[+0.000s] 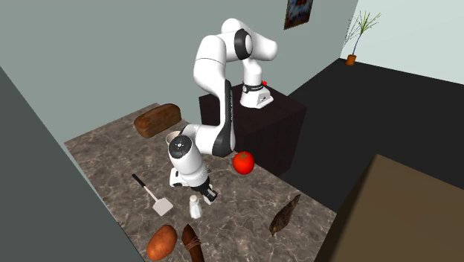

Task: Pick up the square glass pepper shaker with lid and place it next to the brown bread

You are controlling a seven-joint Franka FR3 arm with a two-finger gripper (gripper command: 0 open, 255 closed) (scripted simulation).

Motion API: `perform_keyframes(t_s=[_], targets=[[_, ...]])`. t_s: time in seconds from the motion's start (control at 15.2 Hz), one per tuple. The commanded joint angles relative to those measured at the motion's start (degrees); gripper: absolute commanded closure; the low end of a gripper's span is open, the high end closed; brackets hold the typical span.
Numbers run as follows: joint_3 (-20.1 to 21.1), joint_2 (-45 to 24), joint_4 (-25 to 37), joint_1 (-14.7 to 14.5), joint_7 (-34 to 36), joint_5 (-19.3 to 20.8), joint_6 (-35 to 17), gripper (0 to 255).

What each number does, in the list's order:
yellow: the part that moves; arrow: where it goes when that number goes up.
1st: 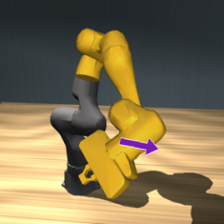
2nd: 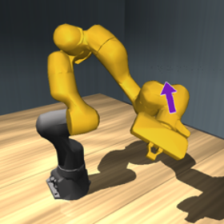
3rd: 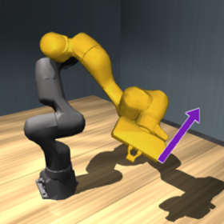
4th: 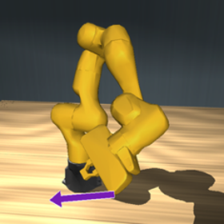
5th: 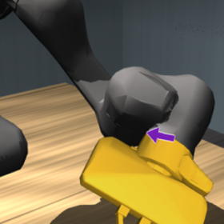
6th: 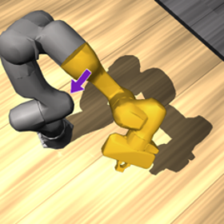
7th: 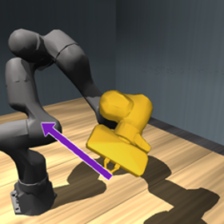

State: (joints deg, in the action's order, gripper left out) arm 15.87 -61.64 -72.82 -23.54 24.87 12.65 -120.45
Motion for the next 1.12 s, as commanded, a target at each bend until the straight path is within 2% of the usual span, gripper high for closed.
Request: perform_keyframes(t_s=[0.0, 1.06], targets=[[-0.01, -0.03, -0.01, 0.0, 0.0, 0.01, 0.01, 255], [1.43, 8.8, -3.79, 1.24, 0.09, -1.22, 5.12, 255]])
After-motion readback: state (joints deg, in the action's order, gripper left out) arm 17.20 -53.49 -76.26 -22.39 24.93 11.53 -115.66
